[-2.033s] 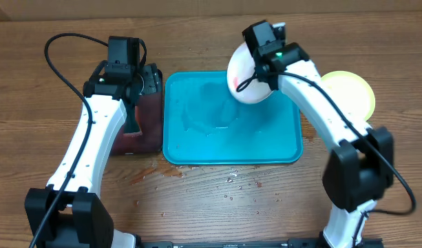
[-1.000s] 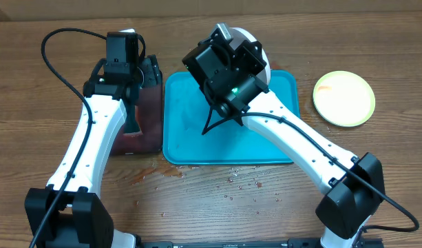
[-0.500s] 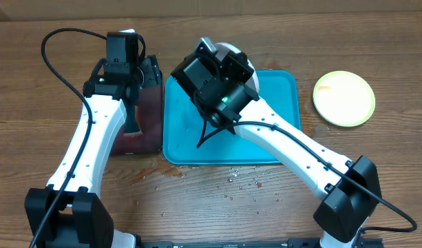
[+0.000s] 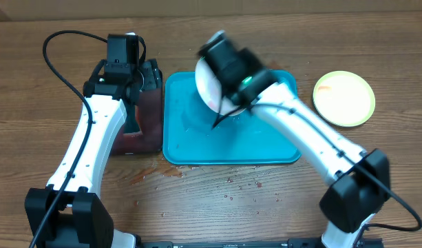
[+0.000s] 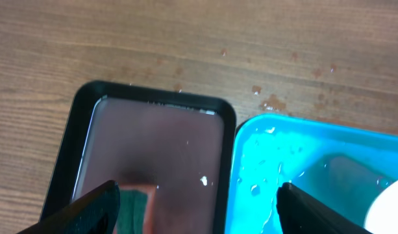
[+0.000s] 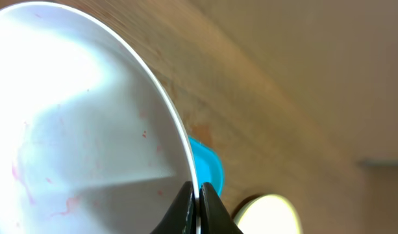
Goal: Clean dirty plates on tray and stack at the side
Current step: 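Carry the white plate right and lay it on the yellow plate stack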
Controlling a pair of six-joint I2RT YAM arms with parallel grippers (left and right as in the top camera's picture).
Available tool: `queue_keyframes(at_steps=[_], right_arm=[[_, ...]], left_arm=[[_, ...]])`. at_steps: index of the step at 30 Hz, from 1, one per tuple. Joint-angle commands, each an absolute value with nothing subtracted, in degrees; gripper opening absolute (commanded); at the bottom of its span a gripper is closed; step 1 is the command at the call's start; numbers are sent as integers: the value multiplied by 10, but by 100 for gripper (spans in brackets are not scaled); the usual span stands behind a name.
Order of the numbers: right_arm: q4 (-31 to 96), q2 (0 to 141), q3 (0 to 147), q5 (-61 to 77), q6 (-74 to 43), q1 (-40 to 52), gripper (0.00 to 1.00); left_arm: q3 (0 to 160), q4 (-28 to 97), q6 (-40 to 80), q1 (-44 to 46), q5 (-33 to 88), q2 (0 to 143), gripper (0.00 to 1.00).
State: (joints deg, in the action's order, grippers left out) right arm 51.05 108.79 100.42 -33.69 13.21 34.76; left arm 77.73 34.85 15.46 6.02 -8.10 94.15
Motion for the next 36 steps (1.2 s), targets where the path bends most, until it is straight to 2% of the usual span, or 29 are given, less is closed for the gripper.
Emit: queue_keyframes(at_steps=[1,6,11,18,27,36], right_arm=[[517,1071,1020,-170,65,240,4],[522,1071,1020,-32,26,83,4],[523,1078,1017,41,-4,-67,4],[522,1113,993,86,-16,-198,4],[527,1169,985,83,-18,-243,4],[575,1191,985,2,-18,-245,4]], left_arm=[[785,357,152,64,-79,936,78],[785,360,153,64,-76,936,78],[785,361,154,64,-59,936,78],[785,360,154,64,-59,936,79],[785,364,154,64,-59,936,79],[785,374,152,64,-60,936,79]])
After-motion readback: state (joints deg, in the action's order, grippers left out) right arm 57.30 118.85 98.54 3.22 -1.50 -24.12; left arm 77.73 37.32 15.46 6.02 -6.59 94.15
